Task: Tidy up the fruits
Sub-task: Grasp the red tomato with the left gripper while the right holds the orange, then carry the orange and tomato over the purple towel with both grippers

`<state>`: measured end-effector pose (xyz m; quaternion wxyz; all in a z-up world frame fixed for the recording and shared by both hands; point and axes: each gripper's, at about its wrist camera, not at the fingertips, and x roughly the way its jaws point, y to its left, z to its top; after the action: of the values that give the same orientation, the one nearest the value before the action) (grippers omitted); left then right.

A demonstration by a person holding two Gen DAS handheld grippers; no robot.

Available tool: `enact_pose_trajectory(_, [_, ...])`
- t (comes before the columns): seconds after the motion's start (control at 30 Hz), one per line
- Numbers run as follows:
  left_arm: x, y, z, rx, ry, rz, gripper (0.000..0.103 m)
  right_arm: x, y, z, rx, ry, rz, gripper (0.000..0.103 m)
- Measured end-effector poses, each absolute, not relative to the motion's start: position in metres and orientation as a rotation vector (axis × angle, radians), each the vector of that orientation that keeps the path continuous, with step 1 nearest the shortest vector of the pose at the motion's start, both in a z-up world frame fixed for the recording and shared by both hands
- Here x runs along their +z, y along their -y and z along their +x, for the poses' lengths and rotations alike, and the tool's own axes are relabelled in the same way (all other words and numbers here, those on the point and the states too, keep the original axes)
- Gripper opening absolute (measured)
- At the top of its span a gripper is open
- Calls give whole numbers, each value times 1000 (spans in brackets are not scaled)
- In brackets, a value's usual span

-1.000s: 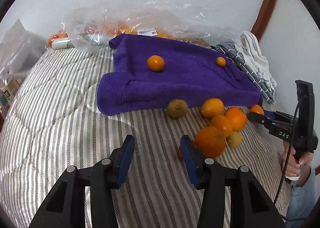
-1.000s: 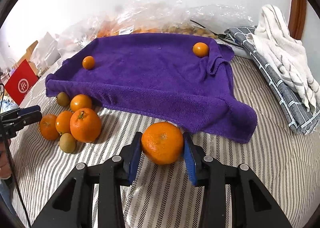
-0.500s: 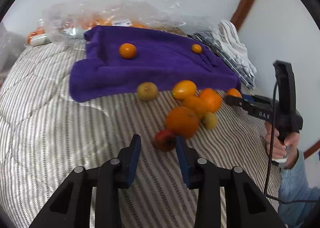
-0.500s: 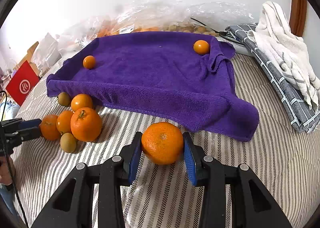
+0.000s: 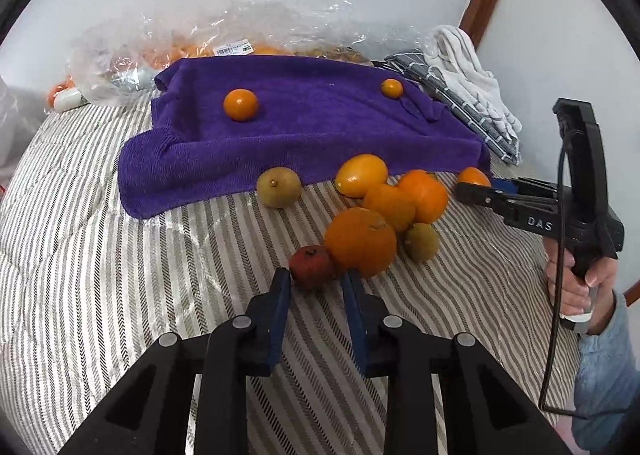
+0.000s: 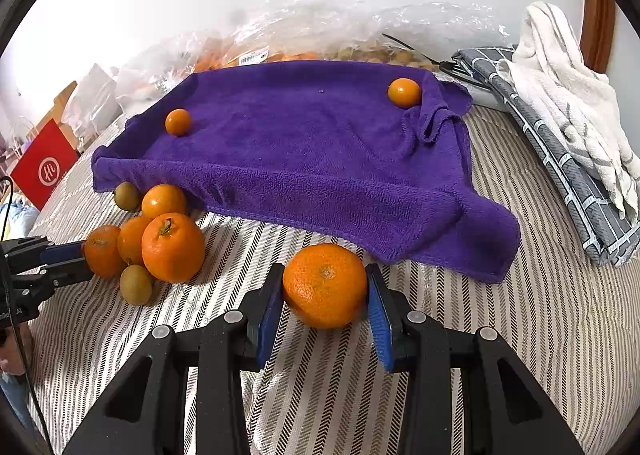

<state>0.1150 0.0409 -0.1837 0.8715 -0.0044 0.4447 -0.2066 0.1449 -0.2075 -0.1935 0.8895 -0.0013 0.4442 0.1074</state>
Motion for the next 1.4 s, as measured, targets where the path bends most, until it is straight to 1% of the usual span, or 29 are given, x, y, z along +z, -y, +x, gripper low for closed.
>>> enact_pose_trajectory(0.2, [-184, -41, 124, -385, -926, -22, 26, -193, 208, 145, 226, -918, -7, 40])
enact_pose_trajectory(0.23, [-184, -41, 124, -387, -926, -29, 23, -193, 208, 145, 226, -918, -7, 40])
enact_pose_trajectory(0.3, [-184, -42, 124, -399, -924, -37, 23, -193, 208, 145, 226, -918, -7, 40])
enact_pose_trajectory(0.87, [-152, -73, 114, -322, -751, -139, 23, -180, 210, 138, 211, -870, 20, 40])
enact_pose_trajectory(0.93, [-140, -74, 113, -314, -730, -145, 23, -172, 210, 137, 209, -865, 38, 39])
enact_pose_trajectory(1.1, [-103, -69, 115, -307, -664, -123, 23, -128, 207, 136, 202, -795, 14, 39])
enact_pose_trajectory(1.27, [-68, -66, 136, -284, -598, -139, 23, -85, 205, 149, 183, -724, 20, 39])
enact_pose_trajectory(1.4, [-53, -63, 160, -260, -561, -175, 23, -67, 208, 168, 182, -683, 61, 39])
